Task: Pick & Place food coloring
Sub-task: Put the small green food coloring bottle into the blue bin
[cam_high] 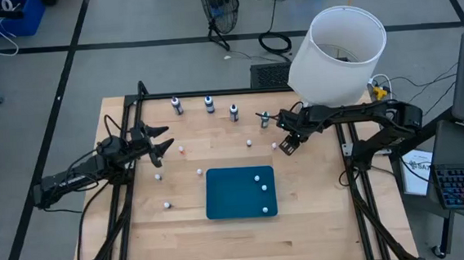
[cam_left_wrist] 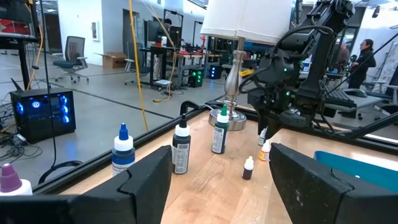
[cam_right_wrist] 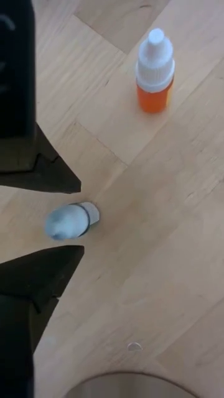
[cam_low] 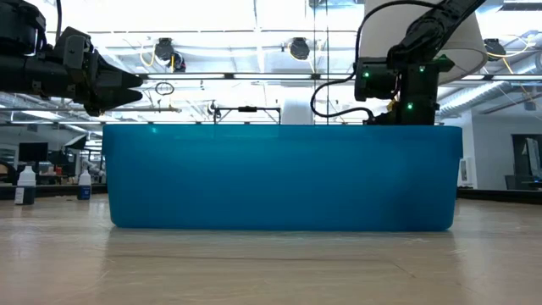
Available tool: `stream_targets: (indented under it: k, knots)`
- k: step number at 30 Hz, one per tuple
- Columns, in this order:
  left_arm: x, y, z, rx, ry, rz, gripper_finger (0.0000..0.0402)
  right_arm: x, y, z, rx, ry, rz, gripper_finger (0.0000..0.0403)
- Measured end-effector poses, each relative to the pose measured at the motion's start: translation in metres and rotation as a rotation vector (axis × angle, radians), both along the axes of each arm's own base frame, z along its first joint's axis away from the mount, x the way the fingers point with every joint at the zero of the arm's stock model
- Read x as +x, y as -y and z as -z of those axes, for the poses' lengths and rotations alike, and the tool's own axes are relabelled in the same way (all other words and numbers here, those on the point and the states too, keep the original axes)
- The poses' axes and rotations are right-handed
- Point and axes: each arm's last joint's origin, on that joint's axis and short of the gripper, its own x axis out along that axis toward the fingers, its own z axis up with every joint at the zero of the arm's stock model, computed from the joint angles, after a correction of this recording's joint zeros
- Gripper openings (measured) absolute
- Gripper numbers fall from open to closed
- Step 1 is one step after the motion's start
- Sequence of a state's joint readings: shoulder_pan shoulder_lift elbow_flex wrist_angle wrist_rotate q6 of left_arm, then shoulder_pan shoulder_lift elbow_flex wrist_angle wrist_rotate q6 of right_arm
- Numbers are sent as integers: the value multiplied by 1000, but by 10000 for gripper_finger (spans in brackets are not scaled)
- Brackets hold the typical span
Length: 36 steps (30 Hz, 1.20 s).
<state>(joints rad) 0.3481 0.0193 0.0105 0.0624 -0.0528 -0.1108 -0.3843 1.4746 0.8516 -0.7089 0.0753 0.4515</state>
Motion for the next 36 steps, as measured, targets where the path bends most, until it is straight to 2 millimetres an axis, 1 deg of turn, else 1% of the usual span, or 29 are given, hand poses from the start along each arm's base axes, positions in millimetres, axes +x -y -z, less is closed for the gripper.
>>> stream_targets:
  k: [18,21,27,29,33,36]
  knots:
    - [0,0,0,1,0,0,269,-1,0,0,4,-12,0,115]
    - [0,0,0,0,0,0,269,-1,0,0,3,-13,-6,102]
    - [0,0,0,0,0,0,269,-1,0,0,-4,-17,-46,47]
    - [0,0,0,0,0,0,269,-1,0,0,-25,-22,-70,40]
    - [0,0,0,0,0,0,269,4,-6,-2,-78,-12,-120,40]
    - [0,0,0,0,0,0,269,8,-20,-9,-91,33,-171,40]
